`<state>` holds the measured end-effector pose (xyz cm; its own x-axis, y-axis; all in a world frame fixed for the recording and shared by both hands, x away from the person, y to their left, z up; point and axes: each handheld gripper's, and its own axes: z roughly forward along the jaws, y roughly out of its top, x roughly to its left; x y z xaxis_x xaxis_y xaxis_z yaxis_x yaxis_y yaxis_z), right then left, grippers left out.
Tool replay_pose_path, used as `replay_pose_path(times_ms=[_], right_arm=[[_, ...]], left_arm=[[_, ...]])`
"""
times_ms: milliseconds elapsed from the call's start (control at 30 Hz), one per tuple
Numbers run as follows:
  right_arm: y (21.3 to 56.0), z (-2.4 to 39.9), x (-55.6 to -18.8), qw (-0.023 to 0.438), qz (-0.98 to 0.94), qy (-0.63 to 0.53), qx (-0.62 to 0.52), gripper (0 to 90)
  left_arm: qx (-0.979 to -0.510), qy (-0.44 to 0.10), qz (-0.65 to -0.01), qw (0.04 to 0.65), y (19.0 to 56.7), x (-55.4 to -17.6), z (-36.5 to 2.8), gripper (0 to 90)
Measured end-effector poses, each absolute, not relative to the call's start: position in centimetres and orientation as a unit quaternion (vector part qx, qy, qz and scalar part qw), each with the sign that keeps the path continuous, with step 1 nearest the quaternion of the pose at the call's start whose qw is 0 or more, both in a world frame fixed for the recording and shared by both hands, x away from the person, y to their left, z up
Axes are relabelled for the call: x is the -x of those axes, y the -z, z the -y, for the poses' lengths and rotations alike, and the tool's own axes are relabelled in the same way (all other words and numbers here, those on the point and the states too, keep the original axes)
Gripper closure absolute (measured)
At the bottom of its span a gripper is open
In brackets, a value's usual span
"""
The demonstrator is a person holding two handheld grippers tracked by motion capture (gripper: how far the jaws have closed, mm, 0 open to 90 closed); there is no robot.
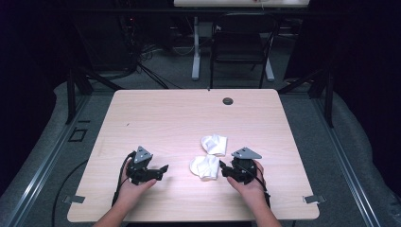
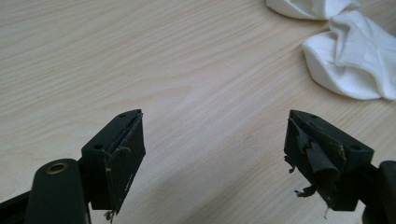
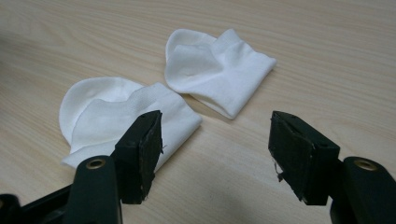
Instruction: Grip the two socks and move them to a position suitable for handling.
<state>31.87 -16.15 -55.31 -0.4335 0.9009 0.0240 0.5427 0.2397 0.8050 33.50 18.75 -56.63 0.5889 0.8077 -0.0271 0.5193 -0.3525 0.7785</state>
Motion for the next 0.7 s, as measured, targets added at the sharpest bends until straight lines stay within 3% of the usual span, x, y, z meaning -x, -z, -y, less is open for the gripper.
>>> replay_pose_path(times_ms=[267, 333, 700], right_arm=[[55.7, 15.4, -32.0, 0.199, -0.763, -0.382, -0.482, 42.8], [55.7, 14.9, -32.0, 0.203, -0.77, -0.373, -0.476, 43.2], [55.6, 14.4, -31.7, 0.213, -0.774, -0.371, -0.467, 48.0]], left_arm=[[-0.795, -0.188, -0.422, 0.394, 56.2, -32.9, -18.9, 20.4], [-0.797, -0.183, -0.415, 0.399, 56.1, -32.9, -19.1, 26.2], [-0.795, -0.19, -0.416, 0.397, 55.8, -32.7, -19.0, 26.3]])
